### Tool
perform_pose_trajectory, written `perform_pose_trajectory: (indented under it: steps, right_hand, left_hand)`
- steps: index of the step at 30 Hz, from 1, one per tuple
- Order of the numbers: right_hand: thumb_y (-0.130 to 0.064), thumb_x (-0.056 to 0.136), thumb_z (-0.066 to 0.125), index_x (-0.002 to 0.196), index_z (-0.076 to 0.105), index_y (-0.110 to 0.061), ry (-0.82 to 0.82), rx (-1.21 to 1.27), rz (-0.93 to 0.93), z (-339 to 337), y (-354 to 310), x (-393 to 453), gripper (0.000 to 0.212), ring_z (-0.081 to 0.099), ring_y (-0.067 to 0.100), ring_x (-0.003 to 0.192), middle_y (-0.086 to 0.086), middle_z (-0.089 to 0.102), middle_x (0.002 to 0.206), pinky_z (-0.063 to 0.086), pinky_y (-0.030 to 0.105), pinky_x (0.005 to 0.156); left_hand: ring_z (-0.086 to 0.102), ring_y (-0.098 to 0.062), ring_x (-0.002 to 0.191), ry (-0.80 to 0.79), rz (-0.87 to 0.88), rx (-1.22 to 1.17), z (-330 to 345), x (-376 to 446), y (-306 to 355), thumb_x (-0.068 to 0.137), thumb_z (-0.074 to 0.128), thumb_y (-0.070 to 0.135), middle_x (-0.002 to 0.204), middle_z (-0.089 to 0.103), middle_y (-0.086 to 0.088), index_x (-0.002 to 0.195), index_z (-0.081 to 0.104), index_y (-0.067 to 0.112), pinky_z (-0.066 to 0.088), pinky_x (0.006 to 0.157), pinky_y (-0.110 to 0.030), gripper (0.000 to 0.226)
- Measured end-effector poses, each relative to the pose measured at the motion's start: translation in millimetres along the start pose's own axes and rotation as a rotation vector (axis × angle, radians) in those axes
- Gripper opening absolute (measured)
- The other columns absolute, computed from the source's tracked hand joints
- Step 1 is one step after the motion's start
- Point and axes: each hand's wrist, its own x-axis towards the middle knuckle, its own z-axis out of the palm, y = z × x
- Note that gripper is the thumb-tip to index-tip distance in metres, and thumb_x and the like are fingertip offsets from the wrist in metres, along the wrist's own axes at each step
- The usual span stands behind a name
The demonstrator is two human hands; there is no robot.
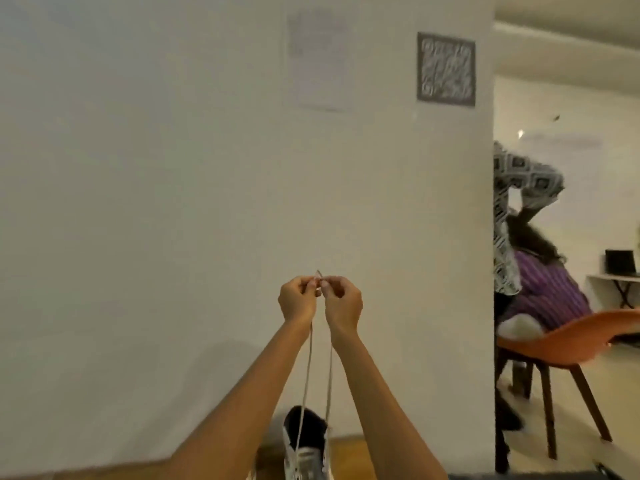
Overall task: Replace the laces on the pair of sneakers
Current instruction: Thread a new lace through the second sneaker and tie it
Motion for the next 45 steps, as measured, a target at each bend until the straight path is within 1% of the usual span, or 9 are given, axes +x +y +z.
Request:
perform_pose_trajectory:
  steps: [9,15,21,24,30,34,40,42,45]
  right_hand:
    - [0.000,0.085,0.064,0.079,0.066,-0.011,0.067,0.294,0.063,-14,-156,37,0.012,0.062,0.012,0.069,0.003,0.066,0.078,0.050,0.018,0.062]
    - [0.007,0.082,0.061,0.081,0.067,-0.007,0.025,0.319,0.099,-28,-161,36,0.015,0.062,0.017,0.073,0.006,0.065,0.076,0.050,0.021,0.064]
    - [-0.002,0.089,0.059,0.086,0.063,-0.008,0.053,0.301,0.103,-44,-156,42,0.008,0.053,0.010,0.063,0.002,0.059,0.074,0.043,0.019,0.056]
    - [-0.004,0.093,0.052,0.088,0.055,-0.010,0.062,0.328,0.161,-52,-130,35,0.009,0.054,0.013,0.061,0.004,0.058,0.074,0.046,0.021,0.052]
    - [0.000,0.091,0.056,0.078,0.055,-0.012,-0.029,0.195,0.339,-74,-23,-8,0.018,0.048,0.012,0.052,0.005,0.061,0.071,0.031,0.015,0.035]
    - [0.000,0.087,0.057,0.081,0.054,-0.016,-0.052,0.053,0.474,-79,64,-44,0.017,0.047,0.011,0.052,0.004,0.062,0.073,0.031,0.017,0.038]
    - [0.004,0.086,0.051,0.088,0.064,-0.009,-0.178,-0.288,0.605,-87,176,-90,0.019,0.047,0.011,0.056,0.003,0.059,0.073,0.034,0.016,0.041]
    - [-0.005,0.087,0.053,0.084,0.067,-0.003,-0.290,-0.450,0.633,-89,208,-102,0.014,0.048,0.018,0.060,0.008,0.054,0.072,0.039,0.026,0.050]
    - [-0.038,0.084,0.067,0.060,0.053,-0.009,-0.552,-0.675,0.660,-87,241,-117,0.040,0.046,0.018,0.056,0.004,0.043,0.061,0.037,0.029,0.052]
  left_hand:
    - [0.062,-0.019,0.077,0.037,0.083,-0.190,18,4,165,0.092,0.055,0.006,0.087,0.066,-0.008,0.088,0.066,0.006,0.055,0.076,-0.030,0.011]
    - [0.055,-0.010,0.053,0.006,0.076,-0.213,22,-7,196,0.092,0.053,0.005,0.086,0.067,-0.006,0.088,0.067,0.004,0.048,0.047,-0.016,0.014]
    - [0.061,-0.016,0.063,-0.006,0.127,-0.214,20,-12,195,0.095,0.048,0.005,0.087,0.067,-0.009,0.088,0.063,0.005,0.049,0.052,-0.018,0.017]
    - [0.066,-0.022,0.087,0.040,0.104,-0.028,14,-11,155,0.095,0.049,0.008,0.096,0.071,-0.009,0.092,0.067,0.004,0.051,0.070,-0.025,0.019]
    - [0.061,-0.025,0.090,0.127,-0.104,0.192,-3,-27,25,0.090,0.039,0.001,0.105,0.065,-0.011,0.106,0.047,0.013,0.042,0.064,-0.028,0.021]
    - [0.062,-0.028,0.097,-0.049,-0.233,0.416,-2,-48,-70,0.091,0.042,0.003,0.106,0.066,-0.012,0.099,0.061,0.008,0.051,0.080,-0.035,0.021]
    - [0.059,-0.029,0.106,-0.225,-0.495,0.718,-9,-86,-179,0.093,0.047,0.003,0.115,0.061,-0.017,0.112,0.057,-0.005,0.047,0.080,-0.030,0.023]
    - [0.057,-0.029,0.110,-0.240,-0.524,0.796,-16,-94,-212,0.094,0.050,0.006,0.120,0.058,-0.015,0.122,0.051,-0.003,0.049,0.085,-0.031,0.029]
    - [0.063,-0.023,0.100,-0.257,-0.574,0.909,-28,-102,-251,0.088,0.065,0.020,0.112,0.064,-0.010,0.114,0.059,0.004,0.054,0.077,-0.028,0.031]
